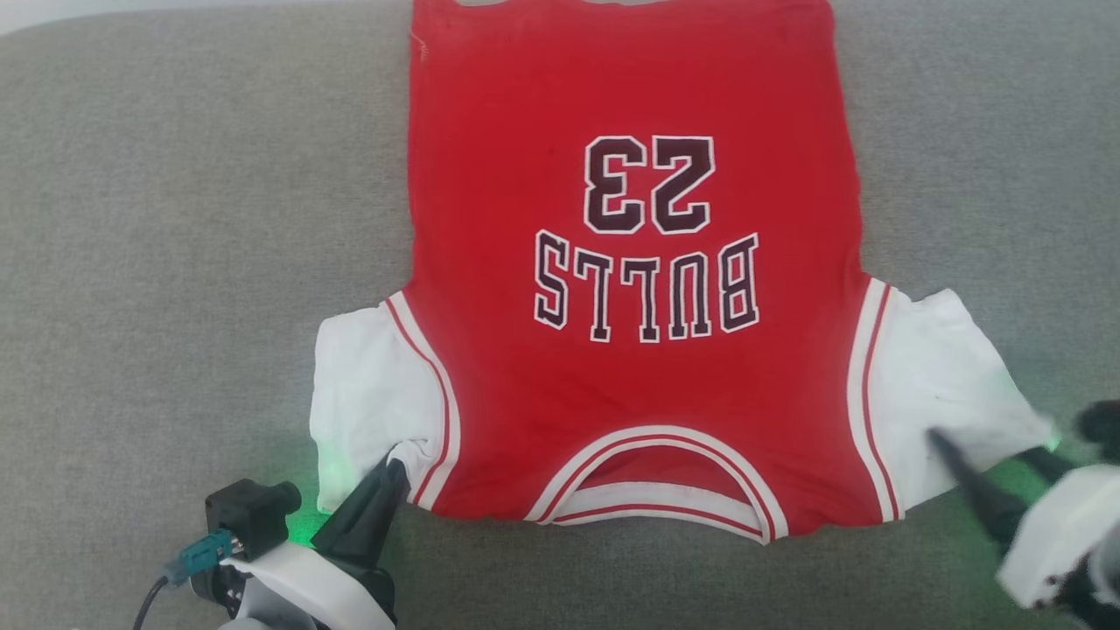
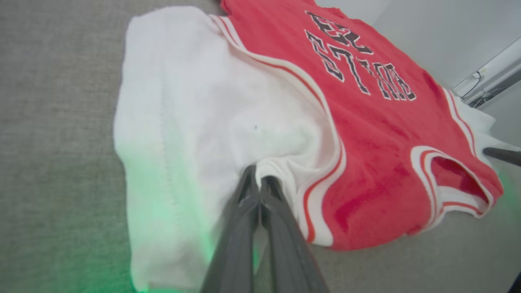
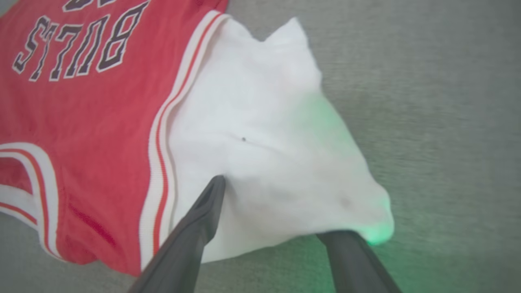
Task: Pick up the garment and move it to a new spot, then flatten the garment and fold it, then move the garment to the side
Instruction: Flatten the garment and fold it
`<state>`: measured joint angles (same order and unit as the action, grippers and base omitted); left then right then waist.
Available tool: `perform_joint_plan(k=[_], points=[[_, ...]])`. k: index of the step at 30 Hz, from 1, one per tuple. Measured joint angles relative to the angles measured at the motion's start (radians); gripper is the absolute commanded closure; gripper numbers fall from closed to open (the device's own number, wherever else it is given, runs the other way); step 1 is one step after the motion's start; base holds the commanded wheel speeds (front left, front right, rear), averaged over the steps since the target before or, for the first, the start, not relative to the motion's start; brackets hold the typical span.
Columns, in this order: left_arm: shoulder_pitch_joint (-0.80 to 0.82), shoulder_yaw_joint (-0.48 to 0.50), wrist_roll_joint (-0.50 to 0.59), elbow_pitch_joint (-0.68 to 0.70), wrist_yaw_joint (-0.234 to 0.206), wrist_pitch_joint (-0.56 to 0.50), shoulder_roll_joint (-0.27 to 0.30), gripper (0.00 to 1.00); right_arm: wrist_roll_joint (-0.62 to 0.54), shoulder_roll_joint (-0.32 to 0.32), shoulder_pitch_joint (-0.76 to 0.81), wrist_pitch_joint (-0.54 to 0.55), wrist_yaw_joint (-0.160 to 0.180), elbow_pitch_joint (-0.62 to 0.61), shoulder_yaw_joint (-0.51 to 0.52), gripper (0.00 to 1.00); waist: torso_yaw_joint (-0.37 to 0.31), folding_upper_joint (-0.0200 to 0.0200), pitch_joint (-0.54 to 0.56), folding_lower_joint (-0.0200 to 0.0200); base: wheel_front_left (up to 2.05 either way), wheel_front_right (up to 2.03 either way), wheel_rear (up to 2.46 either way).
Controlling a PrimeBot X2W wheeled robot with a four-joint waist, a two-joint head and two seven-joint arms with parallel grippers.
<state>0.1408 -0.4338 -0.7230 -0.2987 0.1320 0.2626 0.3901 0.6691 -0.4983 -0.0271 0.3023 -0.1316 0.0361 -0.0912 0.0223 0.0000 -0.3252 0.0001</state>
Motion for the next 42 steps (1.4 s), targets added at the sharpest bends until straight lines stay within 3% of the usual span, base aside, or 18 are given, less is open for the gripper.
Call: perform_joint_plan(k=[9,15,20,29,36,42], points=[[-0.016,0.019,0.011,0.028,0.0,0.0,-0.016,1.0,0.012,-0.025,0.018,0.125,0.001,-0.274,0.257,0.0,-0.009,0.0,0.021,-0.0001,0.0,0.0,0.0],[-0.002,-0.001,0.036,0.051,0.0,0.0,-0.026,1.0,0.017,-0.066,-0.187,0.261,0.001,-0.319,0.279,0.0,0.018,0.0,0.002,-0.0001,0.0,0.0,0.0],[0.051,-0.024,0.062,0.076,0.0,0.0,-0.044,1.0,-0.007,-0.073,-0.449,0.372,0.001,-0.169,0.192,0.0,0.056,0.0,-0.046,-0.0001,0.0,0.0,0.0],[0.153,-0.115,0.09,0.12,0.0,0.0,-0.086,1.0,-0.104,-0.117,-0.89,0.611,0.0,0.208,0.037,0.0,0.173,0.0,-0.157,-0.0001,0.0,0.0,0.0],[0.186,-0.167,0.089,0.157,0.0,0.0,-0.106,1.0,-0.233,-0.122,-1.147,0.77,0.0,0.459,0.062,0.0,0.278,0.0,-0.248,-0.0001,0.0,0.0,0.0],[0.212,-0.194,0.087,0.198,0.0,0.003,-0.113,1.0,-0.348,-0.108,-1.287,0.849,0.0,0.593,0.107,0.0,0.35,-0.0001,-0.327,-0.0001,0.0,0.0,0.0]])
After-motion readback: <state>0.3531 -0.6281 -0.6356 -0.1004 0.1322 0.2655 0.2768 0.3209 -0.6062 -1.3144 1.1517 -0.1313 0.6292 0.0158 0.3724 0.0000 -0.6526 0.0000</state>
